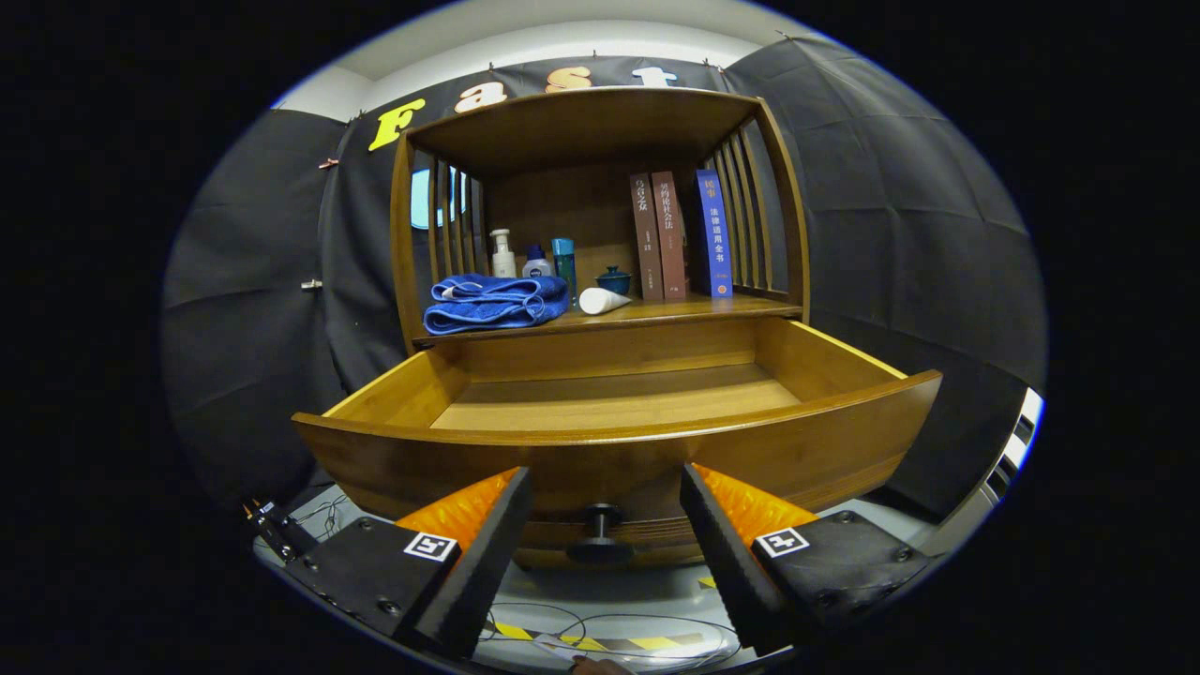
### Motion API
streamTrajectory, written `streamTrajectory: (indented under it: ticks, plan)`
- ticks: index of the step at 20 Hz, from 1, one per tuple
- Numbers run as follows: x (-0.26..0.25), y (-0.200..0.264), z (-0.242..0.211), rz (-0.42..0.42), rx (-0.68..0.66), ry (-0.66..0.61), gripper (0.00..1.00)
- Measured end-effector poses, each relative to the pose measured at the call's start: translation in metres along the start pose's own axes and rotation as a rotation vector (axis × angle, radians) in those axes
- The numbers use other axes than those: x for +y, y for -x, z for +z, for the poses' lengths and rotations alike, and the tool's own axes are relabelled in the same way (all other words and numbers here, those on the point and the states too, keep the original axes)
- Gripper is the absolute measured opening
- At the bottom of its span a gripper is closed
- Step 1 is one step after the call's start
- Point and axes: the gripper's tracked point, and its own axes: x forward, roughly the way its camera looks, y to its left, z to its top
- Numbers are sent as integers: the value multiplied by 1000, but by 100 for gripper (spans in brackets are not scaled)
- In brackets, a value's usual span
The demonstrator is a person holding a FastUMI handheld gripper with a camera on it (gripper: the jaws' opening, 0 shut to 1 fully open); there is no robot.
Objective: Pull open the drawer, take out the items inside it, and place them on the countertop above the cabinet.
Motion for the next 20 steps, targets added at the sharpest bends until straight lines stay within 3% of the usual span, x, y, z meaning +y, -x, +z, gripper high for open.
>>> streamTrajectory:
  ticks: [5,20]
  plan:
    - [2,-9,9,-7,-14,-3,99]
    - [6,-128,46,-8,-17,-7,99]
